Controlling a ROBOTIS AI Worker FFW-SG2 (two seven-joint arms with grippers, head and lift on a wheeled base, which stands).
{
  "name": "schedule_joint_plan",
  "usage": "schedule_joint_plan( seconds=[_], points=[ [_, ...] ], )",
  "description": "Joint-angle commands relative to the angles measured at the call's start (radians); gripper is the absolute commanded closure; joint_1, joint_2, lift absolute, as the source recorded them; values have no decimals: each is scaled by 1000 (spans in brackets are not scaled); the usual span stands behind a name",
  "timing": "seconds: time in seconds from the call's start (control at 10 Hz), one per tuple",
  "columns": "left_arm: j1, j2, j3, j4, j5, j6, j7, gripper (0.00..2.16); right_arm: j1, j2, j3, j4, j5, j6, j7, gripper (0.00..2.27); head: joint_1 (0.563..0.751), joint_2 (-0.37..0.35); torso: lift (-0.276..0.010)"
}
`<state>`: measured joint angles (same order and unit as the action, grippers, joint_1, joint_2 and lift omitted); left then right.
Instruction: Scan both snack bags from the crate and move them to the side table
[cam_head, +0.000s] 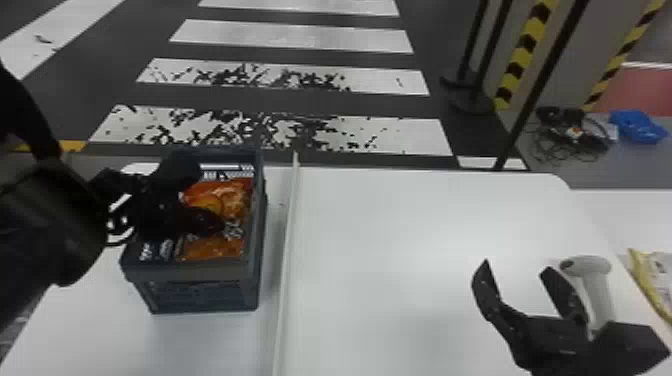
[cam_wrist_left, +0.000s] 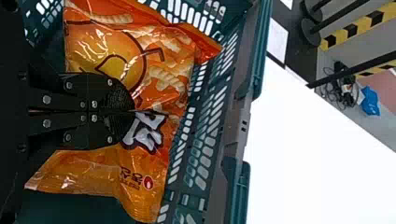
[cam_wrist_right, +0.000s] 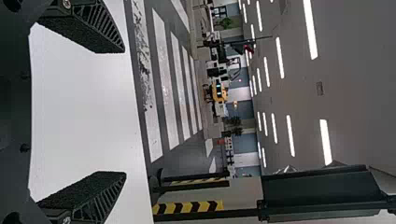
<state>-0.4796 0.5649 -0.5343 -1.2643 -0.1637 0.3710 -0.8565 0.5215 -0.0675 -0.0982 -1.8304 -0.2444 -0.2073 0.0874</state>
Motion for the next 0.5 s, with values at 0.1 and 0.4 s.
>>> schedule_joint_plan(
  seconds=[0.1,0.4],
  points=[
    [21,15,43,-37,7,-4,-1,2132,0,0,0,5,-1,1,0,53,695,-48,-99],
    [64,43,106,-99,23,0,-32,2132,0,3,2,5,-1,-2,0,53,695,-40,-99]
  ],
)
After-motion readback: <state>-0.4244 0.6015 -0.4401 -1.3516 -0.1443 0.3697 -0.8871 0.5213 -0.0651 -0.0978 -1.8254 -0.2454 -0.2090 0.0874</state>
